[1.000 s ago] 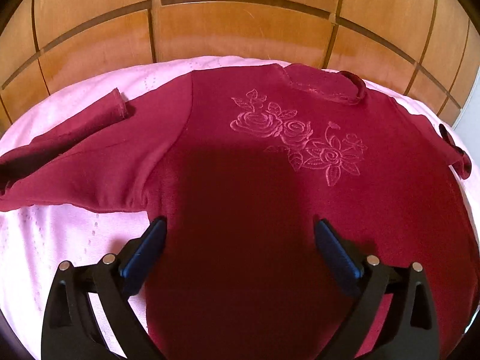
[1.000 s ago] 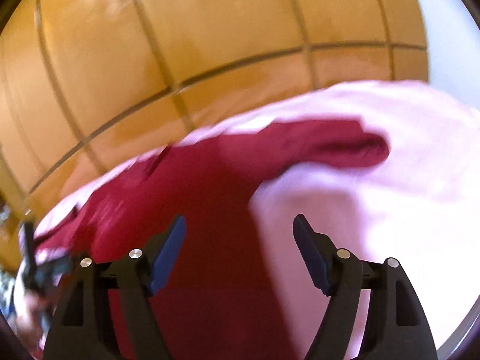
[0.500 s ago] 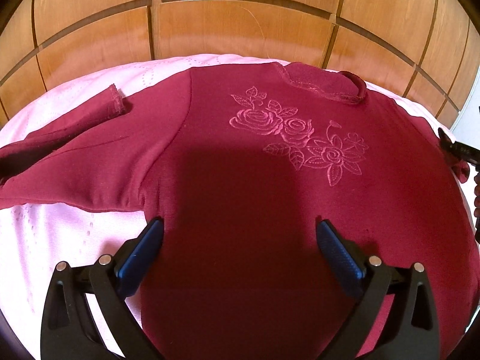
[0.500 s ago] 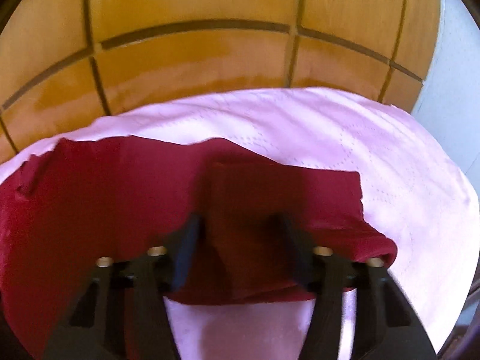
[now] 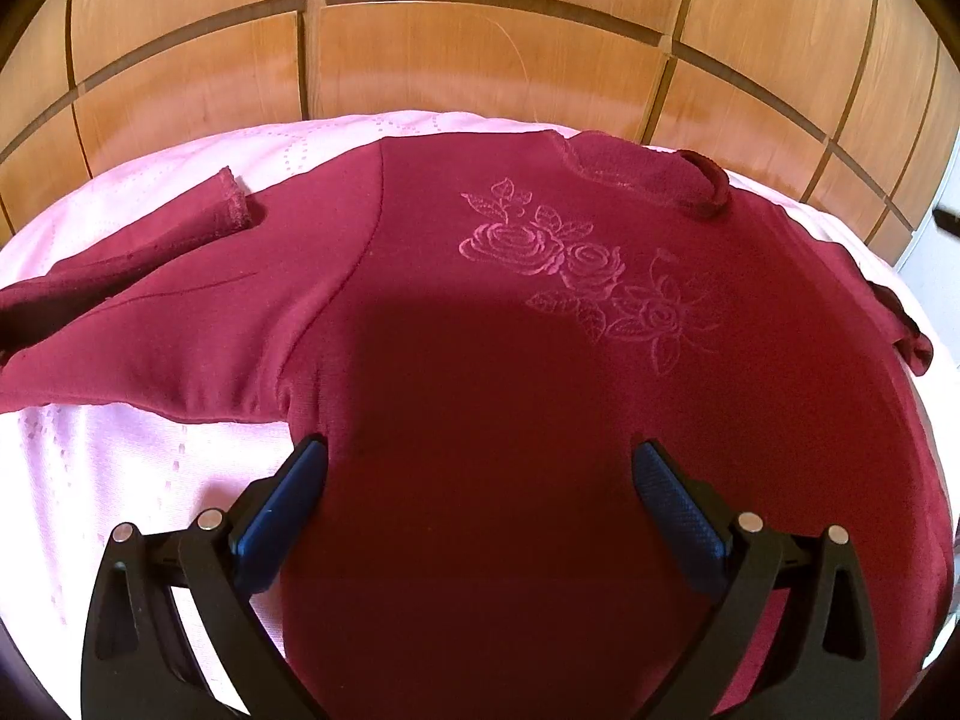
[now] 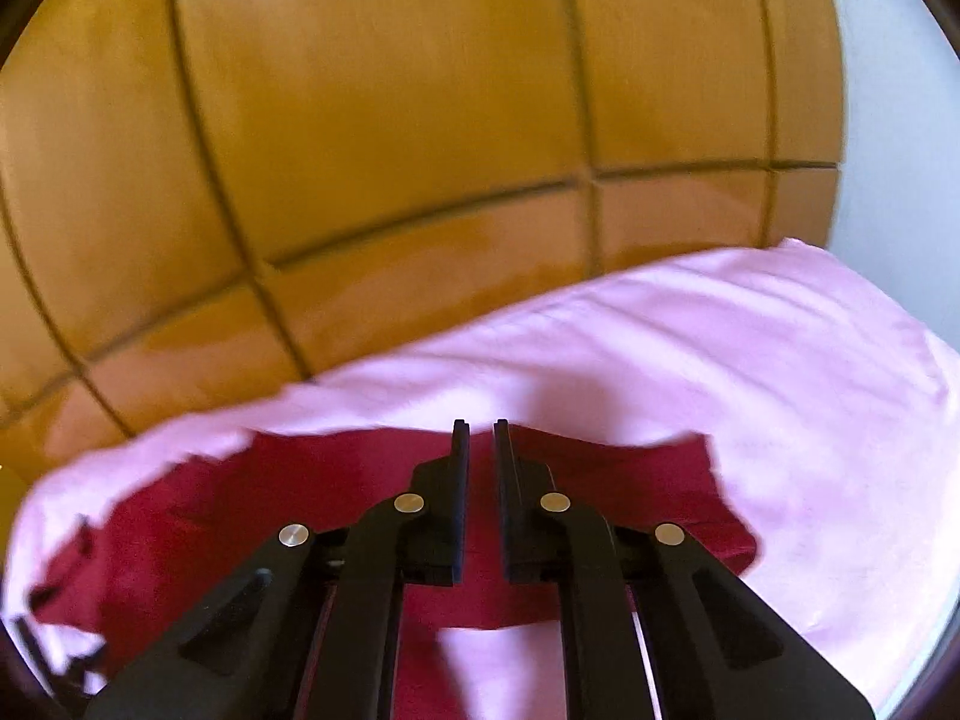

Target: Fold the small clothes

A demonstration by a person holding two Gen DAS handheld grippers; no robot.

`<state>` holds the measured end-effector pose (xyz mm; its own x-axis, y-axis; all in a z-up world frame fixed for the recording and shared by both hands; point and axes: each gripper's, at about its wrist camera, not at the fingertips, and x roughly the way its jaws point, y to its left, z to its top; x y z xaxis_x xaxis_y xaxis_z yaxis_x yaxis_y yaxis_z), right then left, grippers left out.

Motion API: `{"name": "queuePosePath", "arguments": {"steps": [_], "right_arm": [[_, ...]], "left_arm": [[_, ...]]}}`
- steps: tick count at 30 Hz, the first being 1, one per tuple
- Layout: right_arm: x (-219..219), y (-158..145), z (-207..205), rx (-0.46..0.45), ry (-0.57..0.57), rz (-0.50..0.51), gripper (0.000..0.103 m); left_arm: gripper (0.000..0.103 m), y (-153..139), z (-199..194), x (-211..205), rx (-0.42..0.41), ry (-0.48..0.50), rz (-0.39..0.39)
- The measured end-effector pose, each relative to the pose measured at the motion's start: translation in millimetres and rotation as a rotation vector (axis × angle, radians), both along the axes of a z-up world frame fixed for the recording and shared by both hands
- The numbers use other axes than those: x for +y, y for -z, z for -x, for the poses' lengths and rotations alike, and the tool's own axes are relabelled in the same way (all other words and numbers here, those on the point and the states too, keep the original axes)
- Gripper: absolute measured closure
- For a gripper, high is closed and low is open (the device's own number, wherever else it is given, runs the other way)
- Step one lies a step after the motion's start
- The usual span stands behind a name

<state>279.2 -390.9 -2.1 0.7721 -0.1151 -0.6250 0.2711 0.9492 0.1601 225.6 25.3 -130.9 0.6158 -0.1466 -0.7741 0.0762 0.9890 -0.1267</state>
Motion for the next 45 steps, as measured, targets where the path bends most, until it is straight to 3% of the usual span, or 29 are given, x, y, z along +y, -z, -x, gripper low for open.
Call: {"name": "queuePosePath", "arguments": {"steps": [3,7,8,9,10,14,16,19,22,24,27,33,37,41,45], "right_arm": [[34,-15,-4,-0.026,-0.078,-0.022,0.096],[63,-9,-8,0.017,-0.137,0.057,0.09],[63,-2,-7,0.029,-0.134,0.079,0.064],[62,3,-6,0.039,-0.128,0.098,0.03],[58,10,-4,0.042,-0.105,0.124,0.026],[36,48,-7,0.132,-0.047,0.238,0.026],[23,64,-11,0.18,-0.028,0.24,0.026],[-2,86,-21,0.23,0.022,0.212,0.026],[-30,105,-27,0.275,0.099,0.165,0.042],[-45,114,-26,0.291,0.121,0.113,0.076],[-59,116,-19,0.282,0.133,0.047,0.094],[-53,70,3,0.14,0.126,-0.088,0.096],[-21,28,9,0.031,0.038,-0.185,0.101],[35,-3,-2,-0.026,-0.097,-0.224,0.101],[108,-1,-22,-0.019,-0.244,-0.27,0.101]], "left_arm": [[0.002,-3,0,3,0.005,-0.001,0.018],[0.002,-10,5,11,0.017,-0.032,0.048],[0.002,-11,7,13,0.024,-0.05,0.047],[0.002,-10,9,17,0.039,-0.075,0.044],[0.002,-7,10,19,0.049,-0.088,0.045],[0.002,0,14,21,0.041,-0.105,0.056],[0.002,3,13,11,0.041,-0.103,-0.01],[0.002,5,12,6,0.037,-0.098,-0.045],[0.002,5,11,13,0.035,-0.096,-0.004],[0.002,6,12,15,0.032,-0.096,0.005],[0.002,7,11,13,0.033,-0.095,-0.004],[0.002,7,13,15,0.032,-0.095,0.007],[0.002,6,13,17,0.031,-0.094,0.021],[0.002,2,13,23,0.037,-0.095,0.057],[0.002,-15,21,40,0.012,-0.138,0.149]]}}
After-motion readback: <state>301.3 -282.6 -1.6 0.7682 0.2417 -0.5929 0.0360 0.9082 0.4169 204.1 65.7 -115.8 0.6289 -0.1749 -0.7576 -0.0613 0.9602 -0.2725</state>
